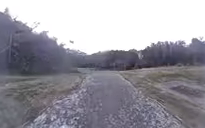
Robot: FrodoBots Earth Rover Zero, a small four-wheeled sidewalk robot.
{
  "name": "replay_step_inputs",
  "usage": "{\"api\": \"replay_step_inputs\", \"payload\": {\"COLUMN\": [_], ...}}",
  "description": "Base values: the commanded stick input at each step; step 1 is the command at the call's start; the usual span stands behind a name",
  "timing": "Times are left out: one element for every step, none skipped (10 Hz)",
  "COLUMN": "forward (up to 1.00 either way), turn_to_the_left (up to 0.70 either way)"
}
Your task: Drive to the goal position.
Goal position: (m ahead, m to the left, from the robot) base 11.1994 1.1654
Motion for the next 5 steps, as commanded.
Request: {"api": "replay_step_inputs", "payload": {"forward": [0.70,0.70,0.70,0.70,0.70], "turn_to_the_left": [-0.02,-0.04,0.00,0.00,-0.11]}}
